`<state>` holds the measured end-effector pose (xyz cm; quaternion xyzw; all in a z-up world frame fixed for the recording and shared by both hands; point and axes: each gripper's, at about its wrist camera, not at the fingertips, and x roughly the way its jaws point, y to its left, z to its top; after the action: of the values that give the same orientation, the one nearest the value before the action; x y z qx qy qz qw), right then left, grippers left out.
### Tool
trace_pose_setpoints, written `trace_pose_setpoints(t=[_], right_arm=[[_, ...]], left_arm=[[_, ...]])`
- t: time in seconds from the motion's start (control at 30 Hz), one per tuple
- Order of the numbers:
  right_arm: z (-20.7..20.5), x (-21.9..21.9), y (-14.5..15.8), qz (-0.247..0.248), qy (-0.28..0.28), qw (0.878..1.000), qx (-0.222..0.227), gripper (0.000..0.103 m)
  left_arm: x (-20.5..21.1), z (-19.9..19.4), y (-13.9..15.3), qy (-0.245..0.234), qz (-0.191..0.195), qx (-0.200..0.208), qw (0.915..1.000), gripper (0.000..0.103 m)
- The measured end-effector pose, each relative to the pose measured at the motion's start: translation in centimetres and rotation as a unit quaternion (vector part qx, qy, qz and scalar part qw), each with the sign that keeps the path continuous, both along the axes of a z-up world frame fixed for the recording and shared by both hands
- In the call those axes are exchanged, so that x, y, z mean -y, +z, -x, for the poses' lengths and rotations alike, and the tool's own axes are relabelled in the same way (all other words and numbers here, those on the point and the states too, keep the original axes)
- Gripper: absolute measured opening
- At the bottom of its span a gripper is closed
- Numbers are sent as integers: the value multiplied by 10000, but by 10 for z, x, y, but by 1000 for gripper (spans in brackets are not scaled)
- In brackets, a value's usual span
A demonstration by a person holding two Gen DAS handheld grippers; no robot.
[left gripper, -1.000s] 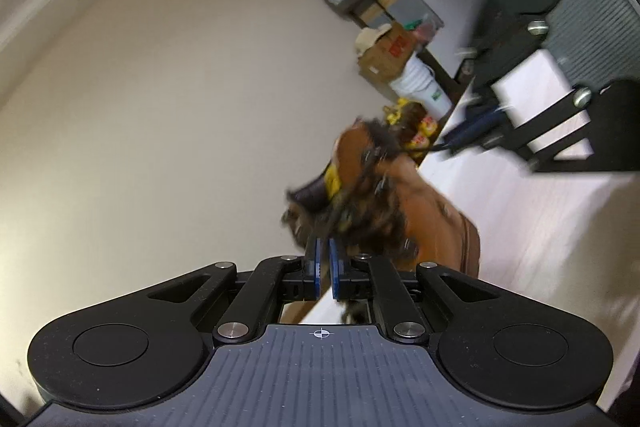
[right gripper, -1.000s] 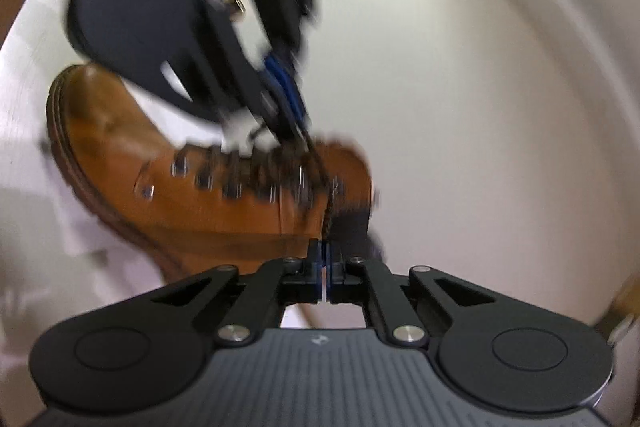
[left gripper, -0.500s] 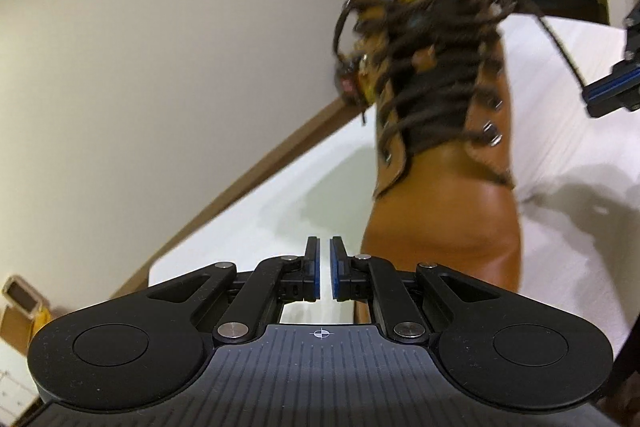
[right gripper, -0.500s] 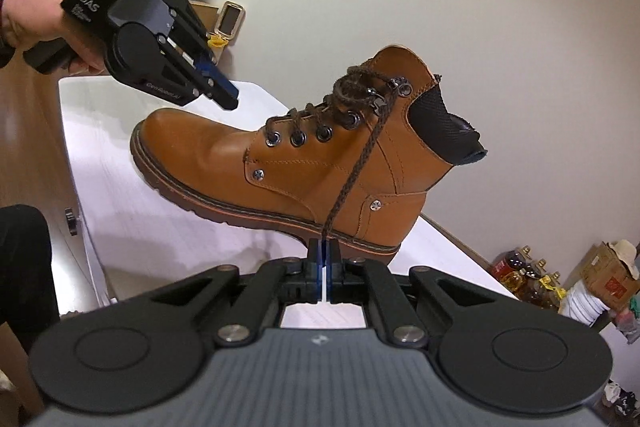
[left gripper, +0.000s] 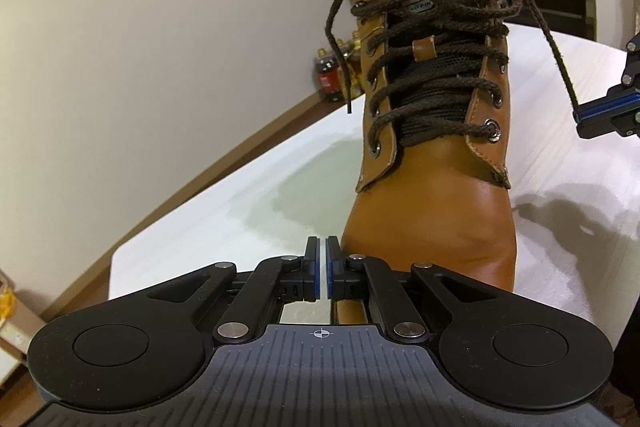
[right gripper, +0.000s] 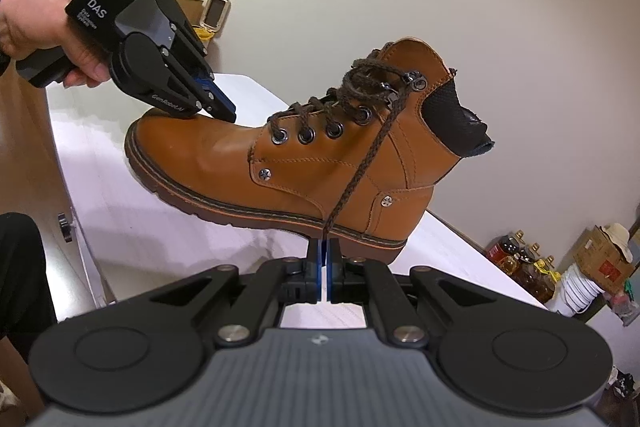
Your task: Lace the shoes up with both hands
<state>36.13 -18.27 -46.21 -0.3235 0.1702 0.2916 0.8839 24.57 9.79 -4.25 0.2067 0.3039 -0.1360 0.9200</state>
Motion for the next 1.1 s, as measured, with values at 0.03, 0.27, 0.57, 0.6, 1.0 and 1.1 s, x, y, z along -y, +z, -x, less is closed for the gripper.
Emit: trace_pose_setpoints(t=[0.03,0.27,0.57,0.6,1.0,1.1], right_arm=[[-1,0,-1,-26,-48,10000,-56,3],[1,-1,-11,-109,-263,9992,-283,5],[-8,-3,-18,-1118,-380,9850,-1257,6],[-8,-5,-18,-1129,-371,9846,-1283,6],[-13,-20,-21,-1622,-411,9717,-1666,13],[-11,-10,-19,-1709,-473,9694,-1699,13]], left_arm=[[-4,-1,0,-31,83,-28,10000,2],[-21,-15,-8,131,592,20,9982,8],[-39,-33,-18,446,1184,98,9919,8],[-39,-33,-17,428,1167,16,9922,8],[-22,1,-6,203,1434,-407,9886,0],[-7,25,-5,192,1462,-375,9883,0]])
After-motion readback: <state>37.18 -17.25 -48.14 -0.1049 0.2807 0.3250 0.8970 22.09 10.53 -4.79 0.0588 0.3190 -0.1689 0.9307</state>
